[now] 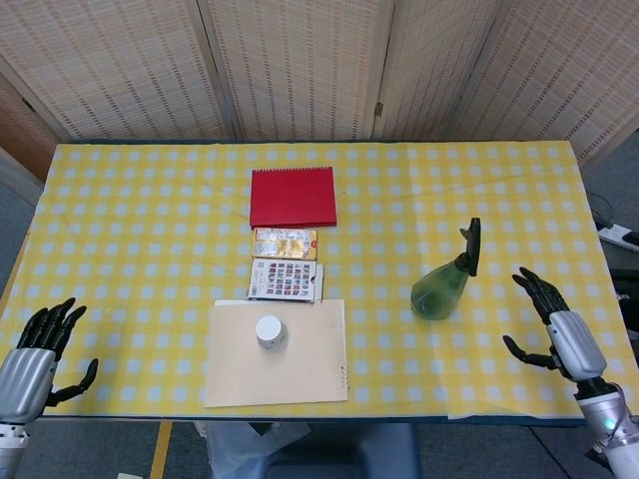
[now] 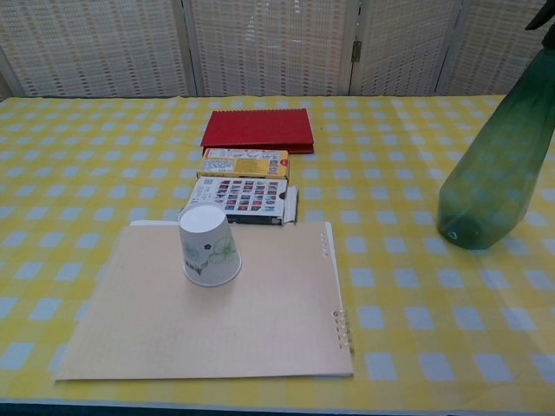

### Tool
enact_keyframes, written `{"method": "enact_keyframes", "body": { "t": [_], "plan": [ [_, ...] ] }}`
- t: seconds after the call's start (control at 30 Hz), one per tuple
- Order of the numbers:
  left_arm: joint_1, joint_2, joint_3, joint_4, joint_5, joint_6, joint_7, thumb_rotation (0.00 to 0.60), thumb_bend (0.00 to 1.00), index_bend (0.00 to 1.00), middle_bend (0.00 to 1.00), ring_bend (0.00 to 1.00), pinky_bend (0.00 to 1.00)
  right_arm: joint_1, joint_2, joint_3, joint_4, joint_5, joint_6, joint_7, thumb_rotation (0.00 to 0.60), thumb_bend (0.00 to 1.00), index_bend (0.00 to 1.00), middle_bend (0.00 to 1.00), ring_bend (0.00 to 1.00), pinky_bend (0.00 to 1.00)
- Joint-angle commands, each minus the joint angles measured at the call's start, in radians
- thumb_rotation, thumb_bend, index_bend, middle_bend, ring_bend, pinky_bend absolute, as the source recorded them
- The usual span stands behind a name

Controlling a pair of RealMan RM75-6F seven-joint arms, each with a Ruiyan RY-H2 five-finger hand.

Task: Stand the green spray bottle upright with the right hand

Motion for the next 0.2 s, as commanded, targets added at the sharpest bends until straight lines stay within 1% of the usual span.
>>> {"method": "enact_keyframes", "body": {
  "t": [0.03,0.1,0.2],
  "plan": [
    [0.002,-0.003,0.001,-0.002,0.006,0.005,0.010,0.331,0.48,0.00,0.03,0.02,0.00,-0.136,0.069,-0.034,-0.147,0.170,0.056,-0.605,0.600,0.38,0.00,0.00,0.00,0.00],
    [0.003,-0.004,0.002,-0.003,0.008,0.008,0.014,0.331,0.48,0.00,0.03,0.02,0.00,-0.143,0.073,-0.029,-0.173,0.160,0.076,-0.618,0.600,0.38,0.00,0.00,0.00,0.00],
    [0.006,-0.002,0.002,-0.004,0.012,0.016,0.010,0.330,0.48,0.00,0.03,0.02,0.00,-0.154,0.069,-0.033,-0.179,0.133,0.096,-0.634,0.600,0.38,0.00,0.00,0.00,0.00]
  ]
}}
